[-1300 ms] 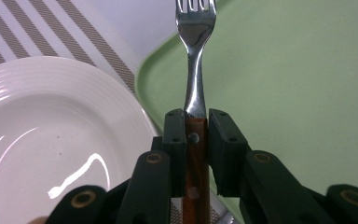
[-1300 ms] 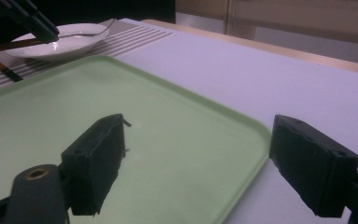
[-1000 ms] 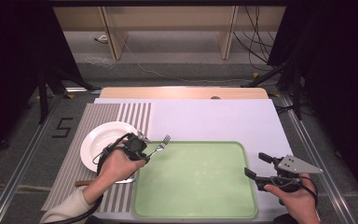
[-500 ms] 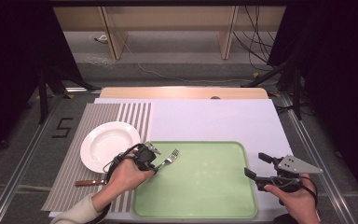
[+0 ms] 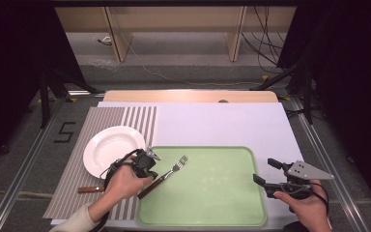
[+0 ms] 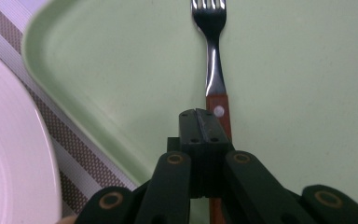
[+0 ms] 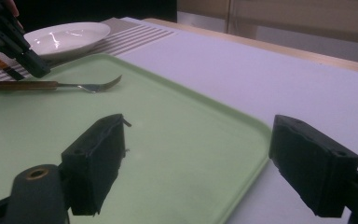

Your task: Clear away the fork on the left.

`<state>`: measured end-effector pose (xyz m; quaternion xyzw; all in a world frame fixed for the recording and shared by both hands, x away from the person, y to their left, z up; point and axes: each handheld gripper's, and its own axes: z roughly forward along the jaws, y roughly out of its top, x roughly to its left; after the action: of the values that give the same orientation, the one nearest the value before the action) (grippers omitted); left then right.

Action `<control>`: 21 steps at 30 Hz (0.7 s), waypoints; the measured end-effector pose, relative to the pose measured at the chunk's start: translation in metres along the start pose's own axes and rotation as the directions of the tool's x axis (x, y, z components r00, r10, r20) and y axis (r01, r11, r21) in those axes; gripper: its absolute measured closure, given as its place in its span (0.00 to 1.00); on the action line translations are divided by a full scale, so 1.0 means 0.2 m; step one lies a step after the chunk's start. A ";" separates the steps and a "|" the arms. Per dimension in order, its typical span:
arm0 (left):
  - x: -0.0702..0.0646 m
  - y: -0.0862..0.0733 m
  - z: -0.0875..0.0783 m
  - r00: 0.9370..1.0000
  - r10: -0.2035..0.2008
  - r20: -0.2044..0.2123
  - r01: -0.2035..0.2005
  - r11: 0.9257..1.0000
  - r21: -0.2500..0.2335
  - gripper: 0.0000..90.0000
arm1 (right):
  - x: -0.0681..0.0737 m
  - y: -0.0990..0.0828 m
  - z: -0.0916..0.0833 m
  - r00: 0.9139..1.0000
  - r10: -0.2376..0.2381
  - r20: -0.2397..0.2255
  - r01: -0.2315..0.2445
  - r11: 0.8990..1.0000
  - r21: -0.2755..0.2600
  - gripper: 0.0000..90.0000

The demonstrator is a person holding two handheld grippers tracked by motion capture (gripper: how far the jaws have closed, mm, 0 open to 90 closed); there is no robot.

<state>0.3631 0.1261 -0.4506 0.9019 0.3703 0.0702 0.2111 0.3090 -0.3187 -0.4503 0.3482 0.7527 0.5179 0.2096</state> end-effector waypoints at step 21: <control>-0.09 -0.10 0.02 0.994 0.100 0.052 -0.104 0.991 0.084 1.00 | 0.00 0.00 0.00 1.000 -0.002 -0.002 0.002 1.000 0.006 0.22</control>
<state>0.3381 0.1255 -0.4621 0.9294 0.3211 0.0434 0.1769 0.3092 -0.3185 -0.4507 0.3477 0.7548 0.5157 0.2083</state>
